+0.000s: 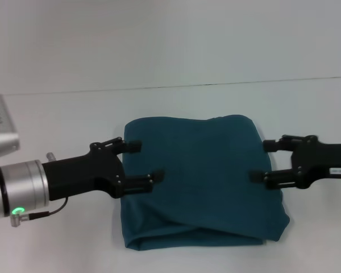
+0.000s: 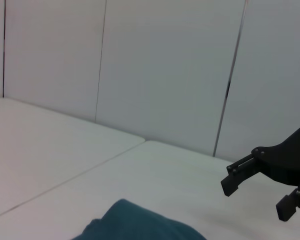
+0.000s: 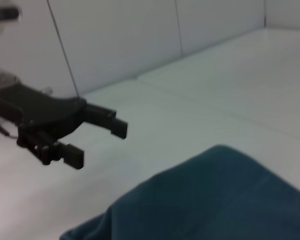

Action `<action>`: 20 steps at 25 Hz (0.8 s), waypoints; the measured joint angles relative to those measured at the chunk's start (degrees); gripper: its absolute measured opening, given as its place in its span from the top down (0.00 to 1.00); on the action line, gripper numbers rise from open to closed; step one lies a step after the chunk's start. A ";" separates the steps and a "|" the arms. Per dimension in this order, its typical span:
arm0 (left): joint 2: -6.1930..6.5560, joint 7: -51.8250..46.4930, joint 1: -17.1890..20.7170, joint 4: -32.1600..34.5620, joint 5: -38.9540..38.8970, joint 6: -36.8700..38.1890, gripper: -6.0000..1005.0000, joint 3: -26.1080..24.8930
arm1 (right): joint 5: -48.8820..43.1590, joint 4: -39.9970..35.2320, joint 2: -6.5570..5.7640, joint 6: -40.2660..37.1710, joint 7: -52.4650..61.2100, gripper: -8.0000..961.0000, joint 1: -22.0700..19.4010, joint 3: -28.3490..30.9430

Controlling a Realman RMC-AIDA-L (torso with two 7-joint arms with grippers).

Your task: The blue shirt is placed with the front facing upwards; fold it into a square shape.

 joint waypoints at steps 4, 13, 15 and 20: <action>-0.09 0.02 -0.61 1.36 0.86 -2.12 0.12 1.23 | 0.24 1.21 0.31 3.34 0.10 0.02 0.54 -4.07; -0.19 -0.87 -3.01 2.39 1.65 -4.58 0.12 2.89 | 0.46 1.32 0.37 4.44 0.12 0.02 0.91 -4.59; -0.19 -1.30 -3.69 2.43 2.31 -4.76 0.12 3.14 | 0.47 1.22 0.37 4.45 0.03 0.02 0.75 -4.36; -0.20 -1.71 -4.44 2.47 2.94 -4.84 0.13 3.29 | 0.69 1.21 0.35 4.45 -0.22 0.02 0.60 -4.25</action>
